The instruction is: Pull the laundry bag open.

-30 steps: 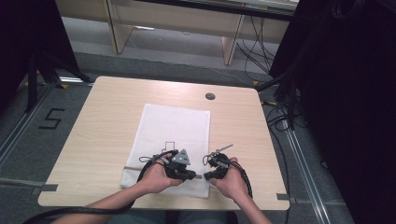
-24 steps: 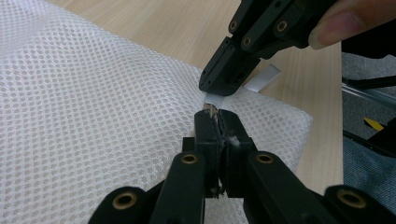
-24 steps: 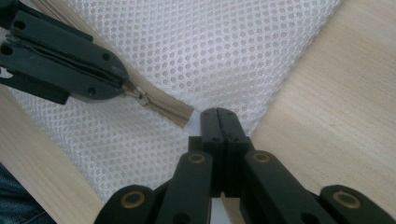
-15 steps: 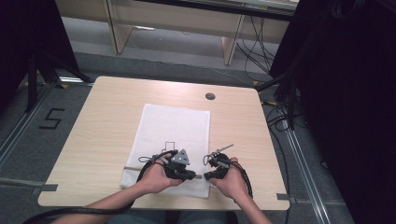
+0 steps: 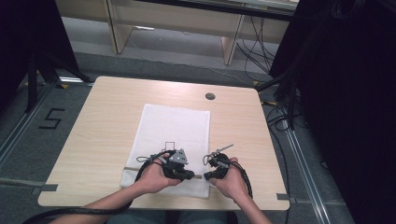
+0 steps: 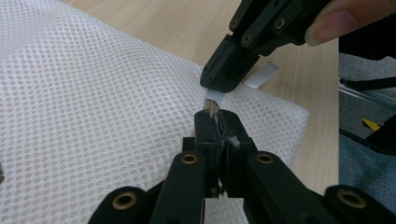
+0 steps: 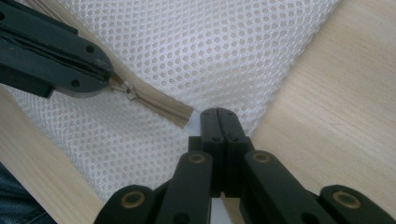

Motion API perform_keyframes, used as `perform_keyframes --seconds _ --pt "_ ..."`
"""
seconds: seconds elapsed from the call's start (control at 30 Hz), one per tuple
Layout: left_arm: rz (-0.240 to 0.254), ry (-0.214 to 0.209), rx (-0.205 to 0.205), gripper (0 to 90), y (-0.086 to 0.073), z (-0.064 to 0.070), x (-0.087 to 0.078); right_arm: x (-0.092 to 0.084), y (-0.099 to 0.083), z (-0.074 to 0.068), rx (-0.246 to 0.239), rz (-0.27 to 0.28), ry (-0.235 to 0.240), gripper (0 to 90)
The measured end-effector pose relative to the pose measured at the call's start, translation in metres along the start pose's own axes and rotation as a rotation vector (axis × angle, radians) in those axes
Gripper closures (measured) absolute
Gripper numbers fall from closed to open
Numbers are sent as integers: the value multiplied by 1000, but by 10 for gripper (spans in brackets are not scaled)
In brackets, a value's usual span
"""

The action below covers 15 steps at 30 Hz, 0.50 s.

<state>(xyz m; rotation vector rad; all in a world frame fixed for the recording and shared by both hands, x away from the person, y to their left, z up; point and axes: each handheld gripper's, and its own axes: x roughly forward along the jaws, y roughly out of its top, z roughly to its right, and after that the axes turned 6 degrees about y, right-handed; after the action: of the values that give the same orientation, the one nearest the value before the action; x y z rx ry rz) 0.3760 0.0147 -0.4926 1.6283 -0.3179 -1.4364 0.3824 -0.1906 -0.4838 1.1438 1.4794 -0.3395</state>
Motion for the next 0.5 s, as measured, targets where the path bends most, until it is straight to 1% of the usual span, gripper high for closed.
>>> perform_keyframes --seconds 0.07,0.1,0.13,0.17,0.23,0.27,0.3,0.33,0.37,0.4,0.43,0.47,0.5 --pt "-4 7 -7 871 0 1 -1 0 0 0 7 -3 0 900" --pt "1 1 1 871 0 0 -1 -1 0 -1 22 -10 -1 900" --pt "0 1 -1 871 0 0 -1 0 0 0 1 -1 1 900" --pt "-1 2 -4 871 0 0 -1 0 0 0 0 -1 1 900" --pt "1 3 -8 871 -1 0 -2 0 0 0 0 -2 2 900" --pt "4 -3 0 871 -1 -1 -2 -1 0 -1 21 -10 -1 900" --pt "-3 6 -6 871 -1 -1 -3 -1 0 -1 19 -8 -1 900" --pt "2 2 2 871 -1 -1 -4 -1 0 -1 18 -9 -1 900" --pt "4 2 -8 871 -2 -1 -4 0 0 -1 18 -8 -1 900" --pt "3 2 -8 871 -2 -1 -4 0 0 -1 18 -9 -1 900" --pt "3 1 -5 871 -2 -1 -3 0 0 0 2 -2 1 900" --pt "3 0 -5 871 -2 -1 -4 -1 0 -1 21 -11 -1 900" --pt "4 0 -5 871 -2 -1 -4 0 0 -1 18 -9 -1 900"
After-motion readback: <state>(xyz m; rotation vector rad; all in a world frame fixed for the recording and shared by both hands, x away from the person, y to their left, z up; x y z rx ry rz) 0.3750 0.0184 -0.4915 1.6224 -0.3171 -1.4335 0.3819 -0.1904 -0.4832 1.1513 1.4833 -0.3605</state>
